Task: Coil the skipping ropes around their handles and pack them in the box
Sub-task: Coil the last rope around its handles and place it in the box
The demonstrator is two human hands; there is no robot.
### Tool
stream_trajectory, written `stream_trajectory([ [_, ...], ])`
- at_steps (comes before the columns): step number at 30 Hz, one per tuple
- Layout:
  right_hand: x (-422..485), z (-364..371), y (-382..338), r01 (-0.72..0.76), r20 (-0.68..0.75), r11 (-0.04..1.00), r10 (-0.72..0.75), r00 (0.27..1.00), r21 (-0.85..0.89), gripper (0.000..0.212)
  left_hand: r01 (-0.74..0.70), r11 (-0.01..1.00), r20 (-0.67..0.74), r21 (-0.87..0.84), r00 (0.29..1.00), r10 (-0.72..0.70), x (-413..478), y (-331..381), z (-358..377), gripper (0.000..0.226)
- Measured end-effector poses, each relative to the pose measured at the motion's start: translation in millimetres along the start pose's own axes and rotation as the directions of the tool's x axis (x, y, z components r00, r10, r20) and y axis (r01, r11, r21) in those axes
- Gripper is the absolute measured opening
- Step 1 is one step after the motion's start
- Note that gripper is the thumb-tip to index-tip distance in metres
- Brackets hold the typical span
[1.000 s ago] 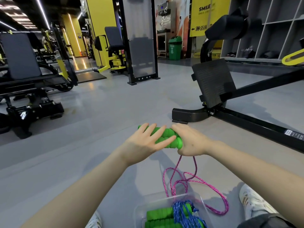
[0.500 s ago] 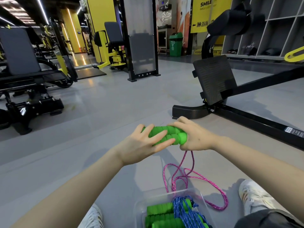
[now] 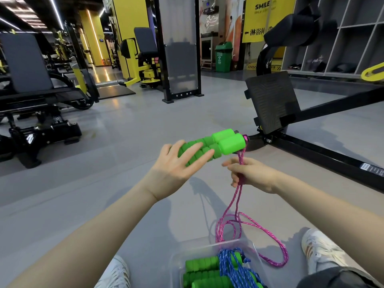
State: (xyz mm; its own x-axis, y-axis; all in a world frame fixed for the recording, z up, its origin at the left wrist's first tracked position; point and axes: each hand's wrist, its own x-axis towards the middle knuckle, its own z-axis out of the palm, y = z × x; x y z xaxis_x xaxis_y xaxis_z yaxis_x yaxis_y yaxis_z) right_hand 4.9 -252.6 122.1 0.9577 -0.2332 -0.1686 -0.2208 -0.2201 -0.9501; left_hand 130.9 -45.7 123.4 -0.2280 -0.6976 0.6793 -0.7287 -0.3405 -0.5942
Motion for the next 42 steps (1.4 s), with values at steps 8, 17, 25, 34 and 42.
stream_trajectory([
  [8, -8.4, 16.6, -24.9, 0.013, 0.097, 0.876, 0.039, 0.995, -0.483, 0.005, -0.13, 0.984, 0.154, 0.123, 0.982, 0.11, -15.2, -5.4, 7.7, 0.051],
  [17, -14.5, 13.4, -48.3, 0.214, 0.006, 0.598, -0.33, 0.944, -0.772, 0.049, -0.23, 0.971, 0.239, 0.062, 0.948, 0.209, -27.9, -3.1, 2.1, 0.058],
  [25, -5.9, 9.4, -47.9, 0.445, 0.105, 0.632, -0.5, 0.859, -0.634, 0.053, -0.358, 0.928, 0.111, -0.106, 0.923, 0.369, -16.1, 21.7, -12.7, 0.04],
  [34, 4.6, -28.6, -32.4, 0.119, 0.064, 0.984, -0.128, 0.99, 0.135, 0.044, -0.26, 0.948, -0.042, -0.182, 0.966, 0.256, 3.8, 28.1, -26.5, 0.042],
  [42, -4.9, -1.7, -11.9, 0.062, 0.036, 0.821, -0.1, 0.994, 0.567, 0.035, 0.012, 1.0, -0.047, 0.009, 0.999, -0.012, 11.6, 13.4, -11.8, 0.051],
])
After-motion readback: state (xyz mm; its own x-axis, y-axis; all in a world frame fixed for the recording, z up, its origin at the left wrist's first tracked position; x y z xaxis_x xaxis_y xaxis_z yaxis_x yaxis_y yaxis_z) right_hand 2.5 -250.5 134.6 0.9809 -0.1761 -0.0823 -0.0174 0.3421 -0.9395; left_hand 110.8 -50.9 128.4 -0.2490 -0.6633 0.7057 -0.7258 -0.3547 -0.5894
